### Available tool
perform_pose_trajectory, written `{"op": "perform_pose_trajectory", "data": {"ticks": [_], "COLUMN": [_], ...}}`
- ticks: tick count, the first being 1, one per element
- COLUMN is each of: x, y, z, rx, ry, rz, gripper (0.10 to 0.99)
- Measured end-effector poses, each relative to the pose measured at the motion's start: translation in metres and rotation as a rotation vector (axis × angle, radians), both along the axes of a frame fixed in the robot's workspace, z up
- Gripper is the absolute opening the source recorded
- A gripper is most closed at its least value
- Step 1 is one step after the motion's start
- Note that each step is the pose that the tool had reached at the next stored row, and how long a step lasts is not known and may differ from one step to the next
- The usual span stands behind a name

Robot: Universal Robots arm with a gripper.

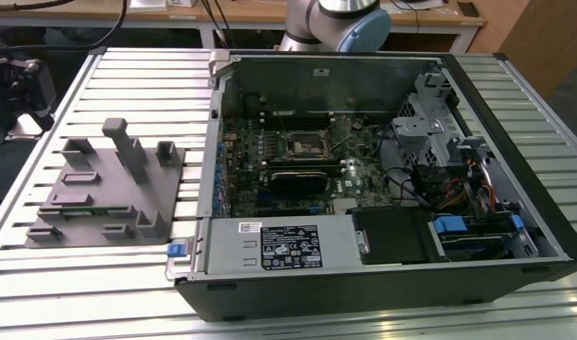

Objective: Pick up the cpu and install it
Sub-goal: 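Pick up the cpu and move it towards the insertion slot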

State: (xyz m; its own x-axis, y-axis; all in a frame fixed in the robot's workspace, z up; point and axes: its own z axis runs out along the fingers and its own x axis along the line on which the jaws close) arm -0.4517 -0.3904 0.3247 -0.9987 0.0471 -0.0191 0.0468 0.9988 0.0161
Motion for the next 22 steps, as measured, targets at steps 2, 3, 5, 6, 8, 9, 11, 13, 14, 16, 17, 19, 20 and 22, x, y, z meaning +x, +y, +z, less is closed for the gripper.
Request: {"op": "perform_pose_trajectory", "data": {"ticks": [2,3,5,6,8,9,11,13,14,16,17,19,20,22], "x": [0.0,0.0,0.0,0.0,0.0,0.0,0.0,0.0,0.0,0.0,0.0,0.0,0.0,0.0009], "y": [0.0004,0.0005,0.0011,0.0015,0.002,0.0022,0.0026,0.0029,0.0031,0.0034,0.0036,0.004,0.0041,0.0042], "z": [0.004,0.0063,0.0114,0.0142,0.0202,0.0231,0.0292,0.036,0.04,0.047,0.0504,0.0566,0.0575,0.0582], "rx": [0.0,0.0,0.0,0.0,0.0,0.0,0.0,0.0,0.0,0.0,0.0,0.0,0.001,0.004], "ry": [-0.0001,-0.0002,-0.0002,-0.0003,-0.0004,-0.0004,-0.0003,-0.0005,-0.0004,-0.0005,-0.0005,-0.0004,-0.0005,-0.0007], "rz": [0.0,0.0,0.0,0.0,0.0,0.0,0.0,0.0,0.0,0.0,0.0,0.0,0.0,0.0], "gripper": [0.533,0.533,0.533,0.533,0.533,0.533,0.533,0.533,0.533,0.533,0.533,0.533,0.533,0.533]}}
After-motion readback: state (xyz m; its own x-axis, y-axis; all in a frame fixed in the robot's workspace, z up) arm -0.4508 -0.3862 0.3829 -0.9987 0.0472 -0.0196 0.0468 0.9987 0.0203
